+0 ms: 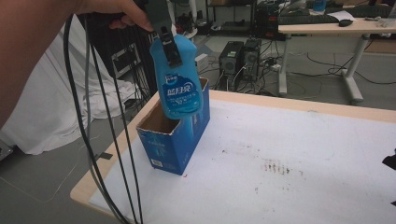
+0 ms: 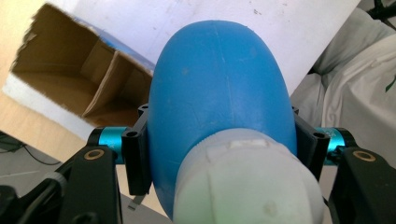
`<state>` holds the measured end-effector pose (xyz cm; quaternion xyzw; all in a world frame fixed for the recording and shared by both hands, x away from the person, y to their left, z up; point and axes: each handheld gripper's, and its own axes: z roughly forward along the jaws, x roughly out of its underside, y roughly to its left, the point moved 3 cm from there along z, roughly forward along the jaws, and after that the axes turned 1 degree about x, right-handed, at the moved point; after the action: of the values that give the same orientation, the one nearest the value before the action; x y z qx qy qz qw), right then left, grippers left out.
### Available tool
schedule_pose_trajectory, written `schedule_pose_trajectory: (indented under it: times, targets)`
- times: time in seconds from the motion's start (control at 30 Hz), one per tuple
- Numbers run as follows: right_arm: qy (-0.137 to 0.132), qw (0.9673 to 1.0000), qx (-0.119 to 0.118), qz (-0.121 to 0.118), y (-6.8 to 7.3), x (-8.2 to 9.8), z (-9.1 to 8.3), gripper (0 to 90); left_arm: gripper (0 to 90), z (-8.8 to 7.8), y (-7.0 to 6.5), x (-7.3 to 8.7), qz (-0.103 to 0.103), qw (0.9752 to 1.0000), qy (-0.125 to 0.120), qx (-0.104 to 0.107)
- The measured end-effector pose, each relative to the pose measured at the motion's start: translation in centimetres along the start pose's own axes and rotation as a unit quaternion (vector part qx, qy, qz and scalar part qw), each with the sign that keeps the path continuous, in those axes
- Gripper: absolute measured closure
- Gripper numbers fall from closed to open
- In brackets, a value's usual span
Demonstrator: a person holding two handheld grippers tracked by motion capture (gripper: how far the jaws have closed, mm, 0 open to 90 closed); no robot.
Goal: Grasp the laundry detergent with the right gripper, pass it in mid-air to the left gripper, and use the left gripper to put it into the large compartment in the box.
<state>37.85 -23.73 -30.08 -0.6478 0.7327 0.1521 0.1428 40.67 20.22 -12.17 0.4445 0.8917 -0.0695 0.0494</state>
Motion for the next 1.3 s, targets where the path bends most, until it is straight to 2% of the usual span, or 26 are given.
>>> schedule_pose_trajectory:
  times: [0.17,0.23,0.4,0.63,0.93,1.07,1.3]
  targets:
    - [-0.003,1.0000,0.004,0.006,-0.3,0.4,-0.2,12.0,37.7,-0.7,0.9,0.9,-0.007,0.9999,-0.008,-0.009]
    - [-0.002,1.0000,0.006,0.007,-0.5,0.5,-0.2,12.0,37.7,-0.7,1.3,1.4,-0.004,0.9999,-0.010,-0.014]
    - [-0.003,0.9999,0.006,0.011,-0.7,0.6,-0.1,12.0,37.7,-0.7,2.2,2.3,-0.014,0.9997,-0.010,-0.016]
    - [-0.001,0.9998,0.005,0.018,-1.2,0.7,0.0,12.0,37.7,0.0,3.3,3.3,-0.002,0.9996,-0.008,-0.026]
    - [-0.002,0.9996,0.009,0.027,-1.5,0.9,0.0,12.0,37.7,2.4,4.5,4.2,0.009,0.9997,-0.001,-0.022]
    - [-0.002,0.9994,0.010,0.032,-1.6,1.0,0.1,12.0,37.7,4.1,4.9,4.6,0.015,0.9995,0.005,-0.026]
    - [0.000,0.9992,0.009,0.038,-1.7,1.2,0.6,12.0,37.7,7.0,5.2,4.8,0.032,0.9993,0.010,-0.017]
